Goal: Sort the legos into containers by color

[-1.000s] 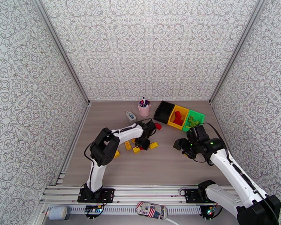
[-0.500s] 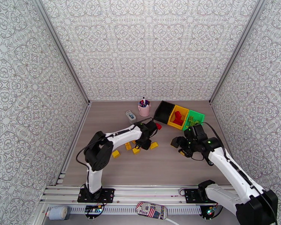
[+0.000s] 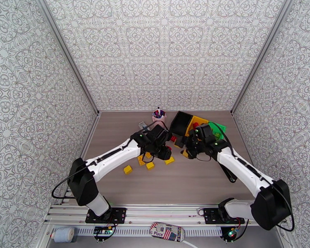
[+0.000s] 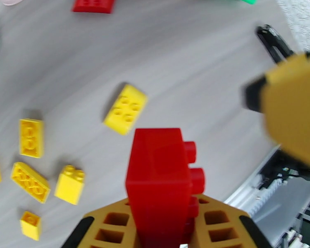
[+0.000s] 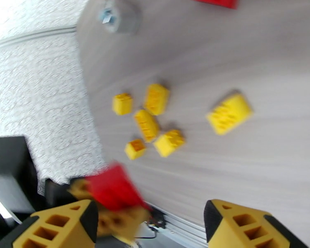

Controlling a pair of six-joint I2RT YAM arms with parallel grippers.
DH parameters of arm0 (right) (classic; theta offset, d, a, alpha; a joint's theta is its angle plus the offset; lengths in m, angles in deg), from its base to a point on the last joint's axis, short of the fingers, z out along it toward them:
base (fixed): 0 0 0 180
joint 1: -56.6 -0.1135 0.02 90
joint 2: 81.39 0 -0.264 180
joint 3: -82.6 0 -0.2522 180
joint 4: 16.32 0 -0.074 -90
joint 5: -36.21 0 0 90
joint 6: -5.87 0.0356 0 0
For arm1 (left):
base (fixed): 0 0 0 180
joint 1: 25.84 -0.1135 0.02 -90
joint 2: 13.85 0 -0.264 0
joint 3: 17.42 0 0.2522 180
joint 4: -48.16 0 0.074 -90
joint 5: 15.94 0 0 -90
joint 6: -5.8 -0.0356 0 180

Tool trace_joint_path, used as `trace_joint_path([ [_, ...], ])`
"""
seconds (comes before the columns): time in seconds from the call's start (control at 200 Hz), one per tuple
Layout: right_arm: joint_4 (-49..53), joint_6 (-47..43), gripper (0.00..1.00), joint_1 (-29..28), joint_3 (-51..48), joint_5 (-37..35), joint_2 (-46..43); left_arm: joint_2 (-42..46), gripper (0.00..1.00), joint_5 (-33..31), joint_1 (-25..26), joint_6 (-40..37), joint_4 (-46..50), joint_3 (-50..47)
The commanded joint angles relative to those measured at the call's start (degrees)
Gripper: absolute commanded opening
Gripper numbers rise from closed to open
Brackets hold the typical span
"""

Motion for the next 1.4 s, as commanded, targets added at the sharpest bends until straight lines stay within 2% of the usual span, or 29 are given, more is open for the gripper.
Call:
trace_joint_path([
  [0.0, -3.2, 2.0, 0.69, -1.2, 3.2, 2.3, 2.0, 1.5, 0.25, 4.9, 0.1, 1.5, -1.9, -0.5],
  [0.185, -3.0, 2.1, 0.63, -2.4, 3.3, 2.5, 3.3, 1.9, 0.25, 7.1, -1.1, 2.0, -3.1, -0.1],
  [0.515, -5.5, 3.4, 0.58, -4.3, 1.9, 2.5, 3.8, 3.0, 0.26, 11.2, -3.0, 2.3, -4.2, 0.5],
  [0.785, -6.5, 4.3, 0.44, -7.0, 1.8, 1.7, 4.4, 3.1, 0.28, 14.2, -5.0, 3.0, -5.0, 0.1],
  [0.865, -6.6, 4.8, 0.37, -7.2, 1.1, 1.1, 3.8, 3.3, 0.29, 14.8, -5.8, 3.5, -5.3, -0.5],
  [0.955, -6.6, 5.2, 0.32, -7.2, 0.5, 0.0, 3.2, 3.8, 0.33, 15.1, -6.7, 4.4, -6.3, -1.5],
  [1.115, -6.3, 5.6, 0.26, -7.2, 0.5, -1.4, 3.7, 4.6, 0.52, 14.8, -7.9, 5.6, -7.6, -2.4],
  [1.23, -6.1, 5.7, 0.24, -6.7, 1.6, -2.0, 5.5, 5.5, 0.61, 14.6, -8.6, 6.4, -8.3, -3.1],
  [1.396, -4.0, 3.0, 0.23, -3.3, 5.0, -1.1, 9.5, 9.1, 0.7, 12.5, -10.6, 7.7, -8.7, -5.6],
])
